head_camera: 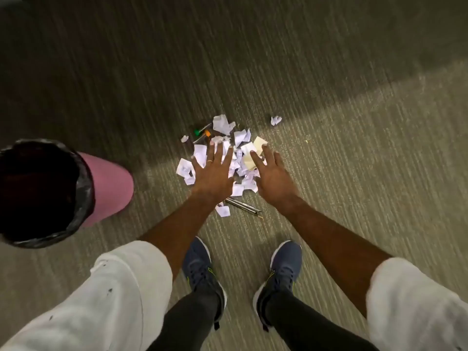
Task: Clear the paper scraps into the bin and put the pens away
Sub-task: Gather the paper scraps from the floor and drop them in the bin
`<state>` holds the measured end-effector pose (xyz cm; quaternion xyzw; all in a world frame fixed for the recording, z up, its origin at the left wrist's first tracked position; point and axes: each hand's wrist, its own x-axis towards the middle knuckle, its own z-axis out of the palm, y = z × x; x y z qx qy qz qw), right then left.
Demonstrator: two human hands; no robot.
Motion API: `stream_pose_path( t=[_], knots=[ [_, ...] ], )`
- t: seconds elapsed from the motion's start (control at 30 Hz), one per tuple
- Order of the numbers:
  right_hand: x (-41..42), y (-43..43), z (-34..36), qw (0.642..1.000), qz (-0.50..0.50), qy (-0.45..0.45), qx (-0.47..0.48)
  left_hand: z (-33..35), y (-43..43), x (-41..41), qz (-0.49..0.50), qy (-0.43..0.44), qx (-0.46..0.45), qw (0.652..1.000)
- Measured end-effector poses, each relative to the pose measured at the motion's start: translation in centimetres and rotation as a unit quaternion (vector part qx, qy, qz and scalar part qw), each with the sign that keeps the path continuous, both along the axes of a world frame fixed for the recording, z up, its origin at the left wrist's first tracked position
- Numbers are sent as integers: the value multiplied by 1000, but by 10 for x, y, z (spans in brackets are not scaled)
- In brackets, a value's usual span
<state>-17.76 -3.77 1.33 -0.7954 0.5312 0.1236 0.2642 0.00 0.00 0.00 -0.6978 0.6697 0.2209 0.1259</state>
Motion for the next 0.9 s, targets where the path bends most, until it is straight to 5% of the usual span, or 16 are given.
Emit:
stream_pose_path(
  t=[0.2, 0.5, 0.73, 0.9],
  knots=[
    [2, -19, -106, 998, 28, 42, 30, -103, -2, -13, 117, 52, 87, 988],
    [6, -30, -216, 993, 95, 58, 44, -197, -20, -18, 89, 20, 56, 994],
    [14, -33, -229, 993, 92, 65, -22, -199, -30, -23, 128, 51, -4, 990],
    [17, -34, -212, 999, 29, -16, -25, -204, -37, -12, 174, 126, -91, 972]
  ],
)
